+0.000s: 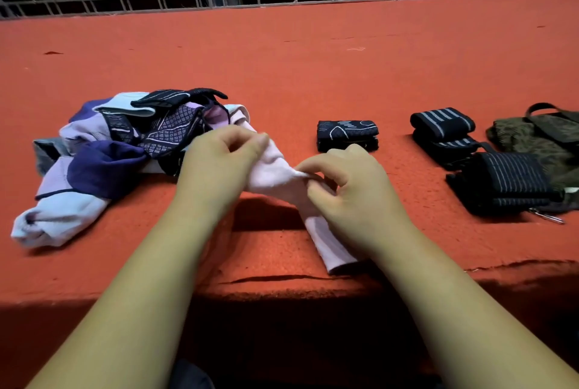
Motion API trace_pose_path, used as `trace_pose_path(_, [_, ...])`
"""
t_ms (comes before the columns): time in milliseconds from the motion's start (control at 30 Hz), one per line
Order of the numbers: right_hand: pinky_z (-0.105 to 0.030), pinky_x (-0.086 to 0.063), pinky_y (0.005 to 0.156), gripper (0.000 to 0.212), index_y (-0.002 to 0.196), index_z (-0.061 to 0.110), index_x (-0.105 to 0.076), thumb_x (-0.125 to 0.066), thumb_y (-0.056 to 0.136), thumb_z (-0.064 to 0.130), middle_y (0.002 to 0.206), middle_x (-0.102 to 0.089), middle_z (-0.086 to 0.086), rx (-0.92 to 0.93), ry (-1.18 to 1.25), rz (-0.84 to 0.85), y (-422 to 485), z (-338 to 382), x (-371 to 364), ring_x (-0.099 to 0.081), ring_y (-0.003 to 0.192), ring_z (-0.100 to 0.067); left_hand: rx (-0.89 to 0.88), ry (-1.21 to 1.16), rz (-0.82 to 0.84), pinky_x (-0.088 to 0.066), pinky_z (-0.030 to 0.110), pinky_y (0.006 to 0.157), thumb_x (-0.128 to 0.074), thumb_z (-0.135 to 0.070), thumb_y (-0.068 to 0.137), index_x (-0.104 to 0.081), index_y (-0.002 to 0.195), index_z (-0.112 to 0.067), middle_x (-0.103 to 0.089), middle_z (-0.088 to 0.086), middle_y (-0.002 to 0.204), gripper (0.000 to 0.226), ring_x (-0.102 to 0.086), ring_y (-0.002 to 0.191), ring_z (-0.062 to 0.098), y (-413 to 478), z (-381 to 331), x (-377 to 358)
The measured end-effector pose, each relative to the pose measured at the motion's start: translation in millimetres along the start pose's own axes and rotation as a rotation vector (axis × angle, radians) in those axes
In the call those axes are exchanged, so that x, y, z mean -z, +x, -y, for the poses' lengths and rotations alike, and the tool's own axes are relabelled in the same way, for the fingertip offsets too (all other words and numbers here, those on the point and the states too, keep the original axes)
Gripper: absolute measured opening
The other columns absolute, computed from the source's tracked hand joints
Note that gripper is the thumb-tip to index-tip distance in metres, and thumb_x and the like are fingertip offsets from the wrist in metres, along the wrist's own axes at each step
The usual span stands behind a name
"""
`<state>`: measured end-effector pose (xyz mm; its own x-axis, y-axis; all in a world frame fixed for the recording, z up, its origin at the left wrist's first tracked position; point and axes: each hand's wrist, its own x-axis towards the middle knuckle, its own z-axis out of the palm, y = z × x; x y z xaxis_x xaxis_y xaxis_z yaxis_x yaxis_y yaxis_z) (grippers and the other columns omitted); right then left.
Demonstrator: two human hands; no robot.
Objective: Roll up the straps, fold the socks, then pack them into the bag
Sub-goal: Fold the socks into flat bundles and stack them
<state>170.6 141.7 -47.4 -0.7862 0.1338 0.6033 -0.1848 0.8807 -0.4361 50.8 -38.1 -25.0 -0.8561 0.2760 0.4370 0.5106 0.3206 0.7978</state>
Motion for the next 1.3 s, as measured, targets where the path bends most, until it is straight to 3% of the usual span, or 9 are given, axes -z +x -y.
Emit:
trace_pose_path(133, [-0.041, -0.045, 0.080, 0.020, 0.098, 0.032, -0.070, -0.065, 0.087, 0.016, 0.083, -0.063, 0.017, -0.085, 0.060, -0.013, -0.6, -8.1, 1.8, -0.051, 0.086, -0.014, 0.085, -0.138, -0.122, -0.045, 0.030, 0.069, -0.066, -0.036, 0.103, -0.079, 0.090, -0.015, -0.066, -0.004, 0.075, 0.028, -0.053, 0.071, 0.006, 5.5, 5.9, 1.4])
trace_pose_path(267, [-0.045, -0.049, 0.087, 0.017, 0.098, 0.033, -0.063, -0.063, 0.086, 0.045, 0.095, -0.064, 0.019, -0.102, 0.090, 0.018, 2.3, -4.9, 3.1, -0.058, 0.095, -0.014, -0.020, -0.220, -0.039, -0.045, 0.013, 0.071, -0.071, -0.028, 0.102, -0.079, 0.090, -0.021, -0.070, -0.022, 0.074, 0.016, -0.060, 0.073, -0.006, 0.8, -13.2, -7.3])
trace_pose_path(333, [-0.043, -0.050, 0.091, 0.026, 0.108, 0.036, -0.069, -0.062, 0.091, 0.054, 0.101, -0.069, 0.023, -0.123, 0.094, 0.027, 4.3, -3.9, 4.3, -0.062, 0.101, -0.010, -0.087, -0.258, 0.007, -0.048, 0.016, 0.077, -0.070, -0.029, 0.102, -0.079, 0.092, -0.023, -0.073, -0.023, 0.081, 0.014, -0.064, 0.080, -0.003, -0.6, -21.6, -9.0])
trace_pose_path(433, [-0.033, -0.052, 0.087, 0.010, 0.104, 0.030, -0.076, -0.068, 0.099, 0.031, 0.096, -0.075, 0.018, -0.169, 0.239, -0.042, 6.5, -7.3, 6.3, -0.067, 0.093, -0.003, -0.121, -0.317, -0.003, -0.053, 0.029, 0.085, -0.065, -0.042, 0.103, -0.080, 0.107, -0.024, -0.079, -0.011, 0.106, 0.024, -0.071, 0.096, 0.009, 1.8, -19.0, -9.2])
trace_pose_path(567, [-0.025, -0.053, 0.086, 0.010, 0.105, 0.024, -0.077, -0.069, 0.102, 0.019, 0.101, -0.078, 0.011, -0.298, 0.493, -0.103, 8.5, -15.2, 11.7, -0.072, 0.097, -0.009, 0.147, -0.512, 0.089, -0.047, 0.029, 0.084, -0.070, -0.067, 0.082, -0.067, 0.130, -0.025, -0.072, 0.003, 0.132, 0.064, -0.069, 0.111, 0.012, 7.7, 0.8, -14.6])
trace_pose_path(667, [-0.032, -0.054, 0.087, 0.011, 0.111, 0.020, -0.075, -0.066, 0.105, 0.017, 0.103, -0.079, 0.005, -0.349, 0.667, -0.106, 10.2, -18.9, 16.8, -0.071, 0.094, -0.011, 0.304, -0.587, 0.309, -0.044, 0.032, 0.077, -0.075, -0.058, 0.084, -0.068, 0.131, -0.019, -0.075, 0.004, 0.129, 0.061, -0.072, 0.105, 0.015, -4.0, 9.9, -26.0])
trace_pose_path(967, [-0.018, -0.038, 0.040, 0.011, 0.099, 0.014, -0.064, -0.057, 0.103, 0.006, 0.072, -0.065, -0.004, -0.571, 1.280, -0.033, 11.3, -14.7, 45.1, -0.054, 0.044, -0.009, 0.252, -0.891, 0.352, -0.051, 0.027, 0.069, -0.075, -0.014, 0.091, -0.072, 0.122, -0.003, -0.073, 0.019, 0.110, 0.034, -0.063, 0.089, 0.026, -5.9, -16.6, -34.8])
trace_pose_path(1100, [-0.029, -0.038, 0.043, 0.009, 0.103, 0.013, -0.071, -0.064, 0.098, 0.008, 0.067, -0.063, -0.006, -0.576, 0.883, 0.068, 4.7, -37.1, 26.0, -0.051, 0.049, -0.019, 0.443, -0.702, 0.379, -0.047, 0.033, 0.072, -0.071, -0.012, 0.092, -0.075, 0.118, -0.004, -0.073, 0.020, 0.104, 0.028, -0.060, 0.089, 0.029, -9.9, 4.7, -38.9])
trace_pose_path(1300, [-0.034, -0.044, 0.044, 0.010, 0.106, 0.020, -0.071, -0.068, 0.100, 0.013, 0.066, -0.068, -0.002, -0.564, 0.605, 0.141, -2.5, -47.5, 9.4, -0.064, 0.054, -0.018, 0.409, -0.471, 0.394, -0.044, 0.018, 0.047, -0.061, 0.003, 0.099, -0.072, 0.115, 0.001, -0.060, -0.004, 0.060, 0.019, -0.051, 0.047, 0.006, -9.4, 22.1, -40.5])
